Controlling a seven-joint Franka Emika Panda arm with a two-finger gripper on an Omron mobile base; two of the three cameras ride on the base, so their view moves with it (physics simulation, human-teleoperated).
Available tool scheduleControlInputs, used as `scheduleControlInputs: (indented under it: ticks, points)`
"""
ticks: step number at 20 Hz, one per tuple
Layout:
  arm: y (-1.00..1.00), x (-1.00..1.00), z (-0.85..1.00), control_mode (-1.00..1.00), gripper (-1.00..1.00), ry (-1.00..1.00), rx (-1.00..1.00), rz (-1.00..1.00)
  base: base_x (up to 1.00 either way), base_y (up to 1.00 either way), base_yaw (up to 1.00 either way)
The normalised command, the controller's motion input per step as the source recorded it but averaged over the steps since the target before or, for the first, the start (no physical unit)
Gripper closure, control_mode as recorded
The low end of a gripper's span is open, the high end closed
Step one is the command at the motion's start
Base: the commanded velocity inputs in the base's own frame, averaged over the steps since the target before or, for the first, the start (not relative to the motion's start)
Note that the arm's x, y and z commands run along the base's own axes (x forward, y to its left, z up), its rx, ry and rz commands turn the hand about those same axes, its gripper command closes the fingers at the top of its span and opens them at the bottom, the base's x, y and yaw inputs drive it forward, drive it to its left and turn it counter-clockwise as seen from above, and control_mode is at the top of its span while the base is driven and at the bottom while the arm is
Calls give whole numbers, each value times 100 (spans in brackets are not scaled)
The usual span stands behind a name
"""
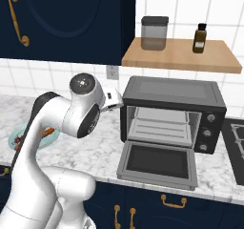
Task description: Pick up the kebab skewer and baguette bread, and place them inside the toaster oven. Close the toaster oven door and start by setting the timer.
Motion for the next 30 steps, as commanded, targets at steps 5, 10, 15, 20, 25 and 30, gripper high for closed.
scheduleControlInputs:
  ticks: [5,10,15,20,25,30]
  points:
    - [-79,-1,-21,-100,-100,-4,-1,5,0,0,0]
    - [-84,14,-31,-100,-100,-1,0,0,0,0,0]
    - [-61,23,-39,-100,-100,-8,-2,0,0,0,0]
    - [-31,51,-51,-100,-100,-13,-3,0,0,0,0]
    - [-29,38,-12,-100,-100,-4,0,0,0,0,0]
    - [-50,9,0,-100,-100,0,0,4,0,0,0]
